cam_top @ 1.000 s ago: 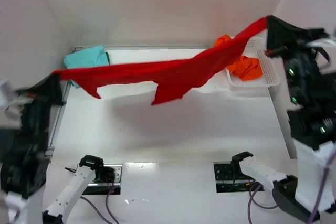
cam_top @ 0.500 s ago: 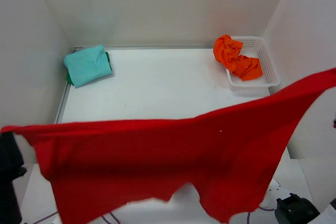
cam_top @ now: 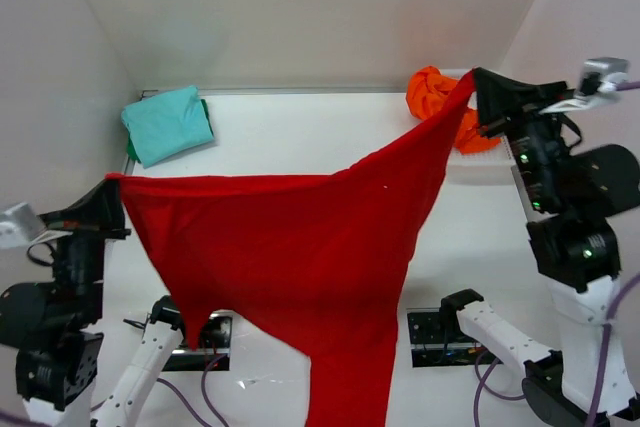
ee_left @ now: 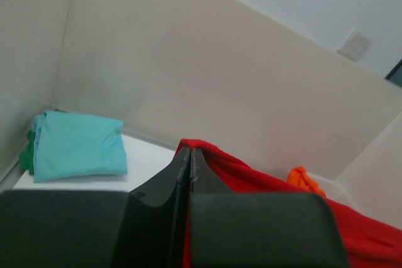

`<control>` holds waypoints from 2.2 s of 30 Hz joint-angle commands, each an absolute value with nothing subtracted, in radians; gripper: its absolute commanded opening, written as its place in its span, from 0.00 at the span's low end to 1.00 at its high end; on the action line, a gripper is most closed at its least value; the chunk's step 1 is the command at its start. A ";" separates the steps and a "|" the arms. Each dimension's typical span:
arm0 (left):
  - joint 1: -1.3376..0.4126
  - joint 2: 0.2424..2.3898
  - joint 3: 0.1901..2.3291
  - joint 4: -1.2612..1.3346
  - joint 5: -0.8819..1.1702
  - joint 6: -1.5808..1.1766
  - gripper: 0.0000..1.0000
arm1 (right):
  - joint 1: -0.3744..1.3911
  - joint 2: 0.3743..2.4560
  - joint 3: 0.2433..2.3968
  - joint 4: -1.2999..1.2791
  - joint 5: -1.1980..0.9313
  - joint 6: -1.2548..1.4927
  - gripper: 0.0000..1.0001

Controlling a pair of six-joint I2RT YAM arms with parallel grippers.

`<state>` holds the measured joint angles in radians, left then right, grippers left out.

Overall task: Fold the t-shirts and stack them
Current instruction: Flatten out the tshirt

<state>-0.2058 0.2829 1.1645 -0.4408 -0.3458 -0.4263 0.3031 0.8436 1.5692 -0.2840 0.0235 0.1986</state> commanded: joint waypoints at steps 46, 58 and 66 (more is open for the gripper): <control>0.008 1.639 1.299 -0.078 -0.439 -0.379 0.00 | 0.298 1.732 1.477 0.198 0.167 0.324 0.00; 0.120 1.830 1.434 -0.091 -0.345 -0.399 0.06 | 0.269 1.985 1.690 0.186 0.196 0.334 0.00; 0.147 1.873 1.505 -0.100 -0.261 -0.331 0.51 | 0.268 2.129 1.882 0.109 0.177 0.305 0.00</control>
<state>0.1303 1.8477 1.4281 -0.1207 -0.3195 -0.3695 0.2756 2.0735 1.7676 0.0986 0.1650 0.3214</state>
